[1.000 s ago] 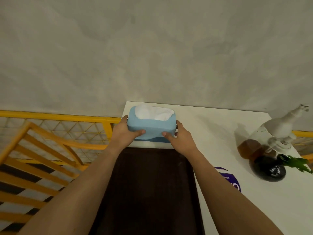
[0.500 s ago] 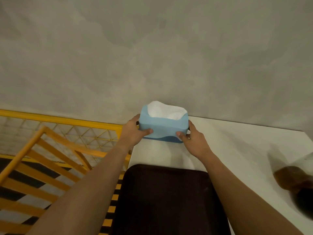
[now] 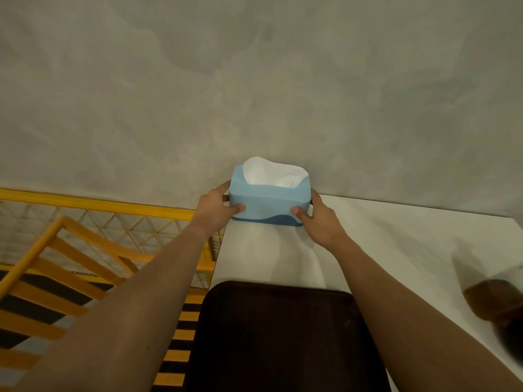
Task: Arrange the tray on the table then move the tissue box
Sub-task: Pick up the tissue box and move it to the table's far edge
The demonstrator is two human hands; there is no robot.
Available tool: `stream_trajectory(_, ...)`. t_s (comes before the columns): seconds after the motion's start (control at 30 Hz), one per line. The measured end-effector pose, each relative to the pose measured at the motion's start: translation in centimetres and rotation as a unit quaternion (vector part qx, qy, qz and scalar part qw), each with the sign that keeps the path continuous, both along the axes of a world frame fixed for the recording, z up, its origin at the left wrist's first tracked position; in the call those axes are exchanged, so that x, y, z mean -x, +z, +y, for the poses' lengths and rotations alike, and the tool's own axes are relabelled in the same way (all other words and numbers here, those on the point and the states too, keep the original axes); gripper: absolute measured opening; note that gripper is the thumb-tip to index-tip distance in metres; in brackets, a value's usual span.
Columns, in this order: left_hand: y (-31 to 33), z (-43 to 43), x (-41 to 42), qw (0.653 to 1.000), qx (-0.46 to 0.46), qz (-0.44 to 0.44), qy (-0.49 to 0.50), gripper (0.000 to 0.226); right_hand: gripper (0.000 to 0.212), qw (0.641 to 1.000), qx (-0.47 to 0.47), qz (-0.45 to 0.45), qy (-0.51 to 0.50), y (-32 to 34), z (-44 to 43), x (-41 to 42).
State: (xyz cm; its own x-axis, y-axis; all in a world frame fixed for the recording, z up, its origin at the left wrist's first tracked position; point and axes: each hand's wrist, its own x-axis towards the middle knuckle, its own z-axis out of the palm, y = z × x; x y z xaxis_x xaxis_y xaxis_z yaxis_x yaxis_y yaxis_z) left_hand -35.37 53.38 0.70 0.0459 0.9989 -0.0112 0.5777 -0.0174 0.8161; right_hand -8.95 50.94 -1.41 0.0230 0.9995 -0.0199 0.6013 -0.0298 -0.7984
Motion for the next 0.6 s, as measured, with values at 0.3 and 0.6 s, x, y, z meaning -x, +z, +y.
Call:
stream_trajectory(0.3,-0.1,1.0,0.0,1.0,0.0,0.008,0.011,0.062,0.071,1.0,0.019,-0.017,0.005,0.7,1.0,0.6)
stream_trajectory(0.6,-0.6,1.2,0.0,1.0,-0.005,0.031,0.004,0.058,0.07,1.0,0.008,-0.017,0.001,0.6,0.7,0.6)
